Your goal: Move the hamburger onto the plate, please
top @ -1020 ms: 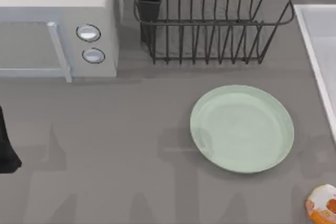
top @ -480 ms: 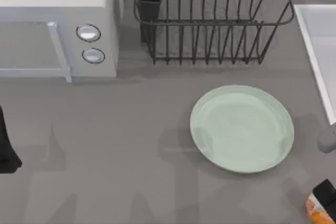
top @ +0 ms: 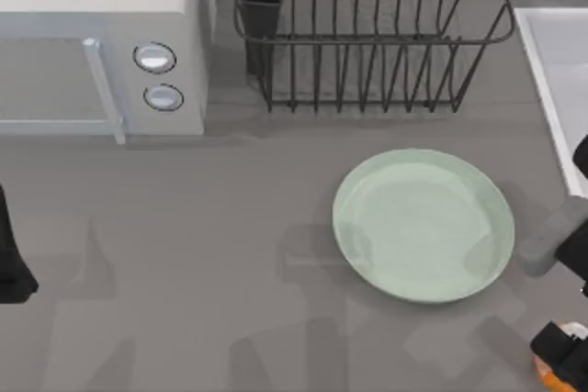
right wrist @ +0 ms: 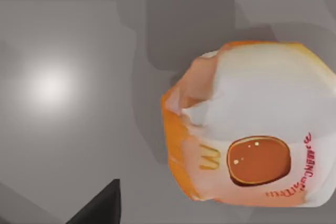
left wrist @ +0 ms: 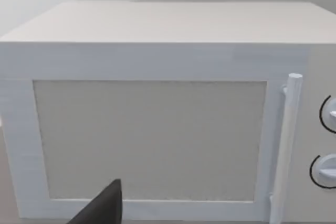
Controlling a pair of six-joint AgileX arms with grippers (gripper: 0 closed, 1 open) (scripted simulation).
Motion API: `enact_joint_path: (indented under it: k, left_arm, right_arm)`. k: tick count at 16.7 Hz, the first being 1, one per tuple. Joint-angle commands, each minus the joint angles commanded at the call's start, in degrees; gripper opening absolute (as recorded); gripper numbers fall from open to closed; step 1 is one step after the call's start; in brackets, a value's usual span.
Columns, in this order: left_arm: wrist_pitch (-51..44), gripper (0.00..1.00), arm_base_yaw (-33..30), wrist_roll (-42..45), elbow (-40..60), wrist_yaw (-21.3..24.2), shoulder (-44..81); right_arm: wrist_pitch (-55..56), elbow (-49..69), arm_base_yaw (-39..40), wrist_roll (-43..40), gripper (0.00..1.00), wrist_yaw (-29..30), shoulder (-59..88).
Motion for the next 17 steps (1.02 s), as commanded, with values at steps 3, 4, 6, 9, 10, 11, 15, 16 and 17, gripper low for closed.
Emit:
enact_joint_path:
  k: [3,4,6,9,10,11,15,16,17]
  left_arm:
    - [0.0,1.0,0.0,0.0,0.0,0.0,0.0]
    - [0.0,1.0,0.0,0.0,0.0,0.0,0.0]
    - [0.0,1.0,0.0,0.0,0.0,0.0,0.0]
    - [0.0,1.0,0.0,0.0,0.0,0.0,0.0]
    - [0.0,1.0,0.0,0.0,0.0,0.0,0.0]
    - [0.0,1.0,0.0,0.0,0.0,0.0,0.0]
    - [0.0,1.0,0.0,0.0,0.0,0.0,0.0]
    - [0.0,1.0,0.0,0.0,0.0,0.0,0.0]
    - [0.0,1.0,0.0,0.0,0.0,0.0,0.0]
  right_arm:
    - [0.2,-0.2,-0.3,0.1,1.0,0.0,-0.2]
    - [0.3,-0.3,-0.2,0.1,1.0,0.0,-0.1]
    - [2.4,-1.5,-0.1,0.0,1.0,0.0,1.1]
    - [9.9,-4.9,0.0,0.1,1.0,0.0,4.8]
    - [13.2,-6.3,0.1,0.2,1.0,0.0,6.3]
    - [16.2,-7.7,0.1,0.3,1.0,0.0,7.8]
    - [22.8,-11.2,0.2,0.4,1.0,0.0,11.6]
    - [22.9,-11.2,0.2,0.4,1.0,0.0,11.6]
    - [22.9,-11.2,0.2,0.4,1.0,0.0,11.6]
